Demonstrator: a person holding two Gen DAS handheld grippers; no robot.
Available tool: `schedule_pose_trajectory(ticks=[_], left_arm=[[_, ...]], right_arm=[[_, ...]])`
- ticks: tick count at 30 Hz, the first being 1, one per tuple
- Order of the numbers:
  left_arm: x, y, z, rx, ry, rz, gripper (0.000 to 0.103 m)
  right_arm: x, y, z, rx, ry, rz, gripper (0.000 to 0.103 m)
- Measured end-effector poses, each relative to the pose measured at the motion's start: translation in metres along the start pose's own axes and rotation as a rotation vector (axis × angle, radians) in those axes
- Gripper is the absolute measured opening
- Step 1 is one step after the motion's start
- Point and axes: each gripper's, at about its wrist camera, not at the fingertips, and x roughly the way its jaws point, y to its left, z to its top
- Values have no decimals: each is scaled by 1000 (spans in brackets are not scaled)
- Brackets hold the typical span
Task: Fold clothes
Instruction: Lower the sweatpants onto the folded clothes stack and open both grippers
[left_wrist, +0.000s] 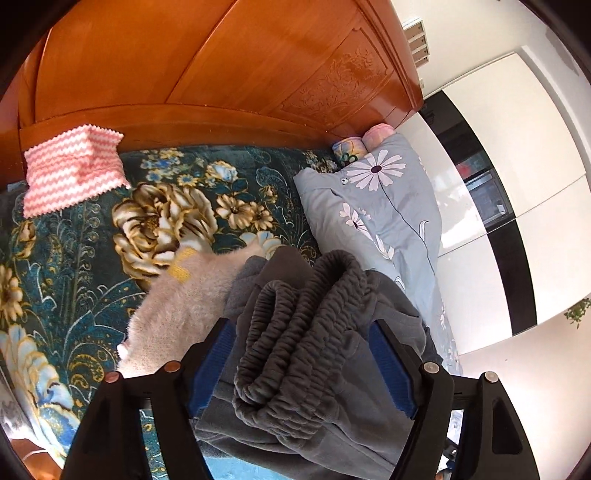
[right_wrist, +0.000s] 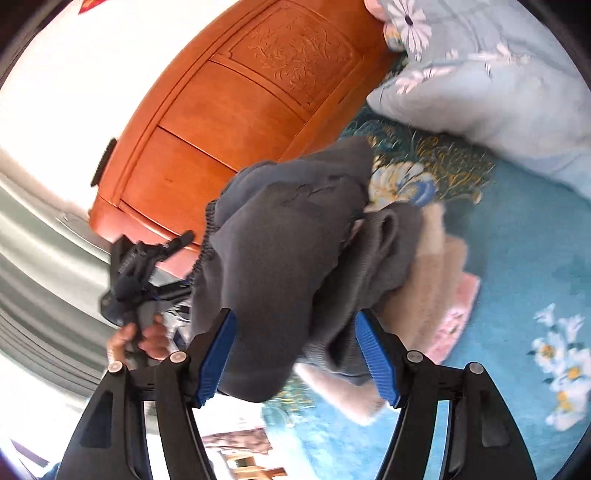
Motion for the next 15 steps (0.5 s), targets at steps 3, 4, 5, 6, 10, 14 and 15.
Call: schedule_pose_trajectory(ticks=[3,4,5,6,10,14,15], left_arm=[[-13,-33,-14,146,-9,4,79],[-13,-45,-22,201,2,-3,79],[-14,-56,-30,256,15,-10,79],[-11,-64,-38,310,31,-8,79],[10,-69,-55,398,79,42,79],[27,-51,-55,337,97,39,79],[28,-48,-55,329,99,32,79]], right_arm=[[-12,18,9,-86,-72,-69,68],[-11,26,13,-119,-78,-81,68],[-8,34,16,-154,-79,-88,68],[-2,43,19,-192,-78,-88,68],[25,70,24,-307,-59,-93,68],[44,59,21,-282,-17,-102,68],[49,56,20,-272,-7,-105,68]])
